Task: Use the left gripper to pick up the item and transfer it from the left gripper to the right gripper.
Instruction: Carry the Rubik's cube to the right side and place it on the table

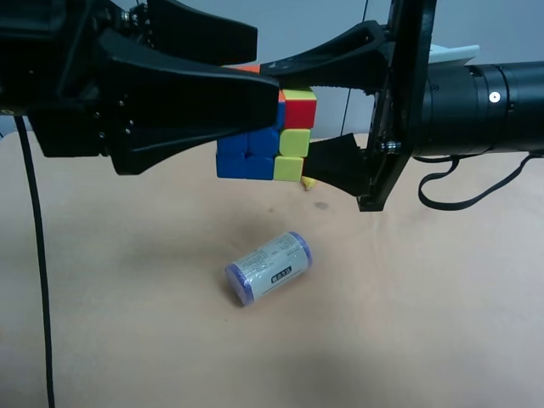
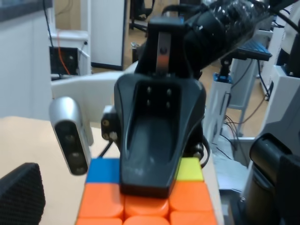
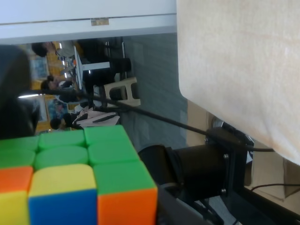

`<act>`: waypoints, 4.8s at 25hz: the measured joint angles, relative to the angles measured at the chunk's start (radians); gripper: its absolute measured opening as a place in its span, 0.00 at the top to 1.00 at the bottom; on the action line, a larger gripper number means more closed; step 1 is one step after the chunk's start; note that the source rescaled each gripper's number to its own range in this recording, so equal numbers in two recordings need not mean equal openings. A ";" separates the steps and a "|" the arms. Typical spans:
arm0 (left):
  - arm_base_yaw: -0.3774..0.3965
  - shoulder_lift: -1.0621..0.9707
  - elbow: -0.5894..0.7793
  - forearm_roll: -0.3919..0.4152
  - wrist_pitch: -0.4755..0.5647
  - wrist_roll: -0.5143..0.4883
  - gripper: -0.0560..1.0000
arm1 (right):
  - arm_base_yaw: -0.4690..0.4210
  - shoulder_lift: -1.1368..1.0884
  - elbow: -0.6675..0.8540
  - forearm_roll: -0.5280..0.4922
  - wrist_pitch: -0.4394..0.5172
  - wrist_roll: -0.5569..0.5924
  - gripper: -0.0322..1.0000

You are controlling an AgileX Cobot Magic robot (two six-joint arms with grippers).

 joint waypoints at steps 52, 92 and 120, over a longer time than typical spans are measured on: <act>0.000 -0.522 -0.001 1.482 -0.128 -1.634 0.01 | 0.000 0.000 0.000 0.000 0.000 -0.010 0.96; 0.000 -1.229 0.260 1.710 0.180 -1.960 0.01 | 0.000 0.000 0.000 0.000 0.000 -0.051 0.96; 0.449 -1.229 0.260 1.707 0.179 -1.960 0.01 | 0.000 0.003 -0.429 -0.810 -0.167 0.195 0.96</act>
